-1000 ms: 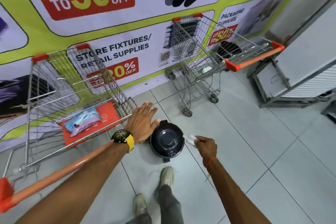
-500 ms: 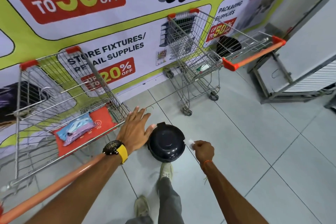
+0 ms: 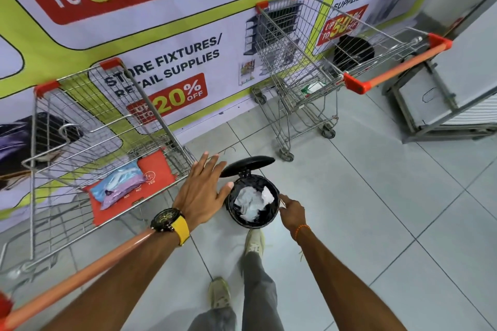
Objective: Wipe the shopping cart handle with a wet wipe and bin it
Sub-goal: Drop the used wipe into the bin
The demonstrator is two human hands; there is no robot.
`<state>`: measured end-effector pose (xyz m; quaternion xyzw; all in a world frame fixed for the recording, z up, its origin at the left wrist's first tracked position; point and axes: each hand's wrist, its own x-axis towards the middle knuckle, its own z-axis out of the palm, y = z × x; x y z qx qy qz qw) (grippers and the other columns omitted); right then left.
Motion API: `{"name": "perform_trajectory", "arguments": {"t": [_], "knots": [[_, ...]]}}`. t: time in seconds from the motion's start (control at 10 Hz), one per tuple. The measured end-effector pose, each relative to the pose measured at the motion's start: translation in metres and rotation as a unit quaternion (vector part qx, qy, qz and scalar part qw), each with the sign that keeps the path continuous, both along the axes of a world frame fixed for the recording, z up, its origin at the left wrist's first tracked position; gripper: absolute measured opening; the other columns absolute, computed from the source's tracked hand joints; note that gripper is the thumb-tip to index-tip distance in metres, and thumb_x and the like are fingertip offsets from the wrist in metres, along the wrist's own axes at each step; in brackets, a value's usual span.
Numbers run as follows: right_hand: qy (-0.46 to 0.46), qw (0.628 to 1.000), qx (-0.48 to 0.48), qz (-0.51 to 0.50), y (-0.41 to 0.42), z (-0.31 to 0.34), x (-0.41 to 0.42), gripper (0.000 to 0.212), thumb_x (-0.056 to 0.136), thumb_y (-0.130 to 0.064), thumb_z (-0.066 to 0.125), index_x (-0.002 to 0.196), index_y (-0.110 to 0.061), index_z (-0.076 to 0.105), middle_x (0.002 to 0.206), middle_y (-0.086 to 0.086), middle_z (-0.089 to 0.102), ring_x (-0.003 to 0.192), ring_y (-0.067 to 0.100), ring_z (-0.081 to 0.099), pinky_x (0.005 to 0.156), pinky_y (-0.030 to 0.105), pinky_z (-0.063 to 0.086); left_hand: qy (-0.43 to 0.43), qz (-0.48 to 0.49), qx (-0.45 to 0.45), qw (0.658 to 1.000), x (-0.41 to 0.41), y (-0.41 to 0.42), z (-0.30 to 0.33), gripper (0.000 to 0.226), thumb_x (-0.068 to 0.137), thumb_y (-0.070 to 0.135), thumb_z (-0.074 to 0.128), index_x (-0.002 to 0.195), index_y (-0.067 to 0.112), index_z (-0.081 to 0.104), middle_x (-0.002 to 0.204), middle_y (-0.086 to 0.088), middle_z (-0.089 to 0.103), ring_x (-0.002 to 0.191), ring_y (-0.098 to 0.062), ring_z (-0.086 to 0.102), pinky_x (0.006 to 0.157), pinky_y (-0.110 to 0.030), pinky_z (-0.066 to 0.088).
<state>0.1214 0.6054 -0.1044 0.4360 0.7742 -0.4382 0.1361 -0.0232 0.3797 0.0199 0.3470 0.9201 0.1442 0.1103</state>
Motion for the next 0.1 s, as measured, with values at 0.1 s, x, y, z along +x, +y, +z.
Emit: {"name": "perform_trajectory", "arguments": {"t": [0.1], "knots": [[0.004, 1.0, 0.01, 0.02, 0.0023, -0.0006, 0.0005, 0.053, 0.092, 0.005, 0.049, 0.139, -0.016, 0.059, 0.147, 0.016, 0.055, 0.137, 0.035, 0.052, 0.115, 0.034, 0.038, 0.003, 0.004, 0.0, 1.0, 0.0011, 0.0, 0.002, 0.063, 0.098, 0.055, 0.029, 0.147, 0.016, 0.034, 0.16, -0.01, 0.029, 0.152, -0.026, 0.008, 0.122, -0.048, 0.014]]}}
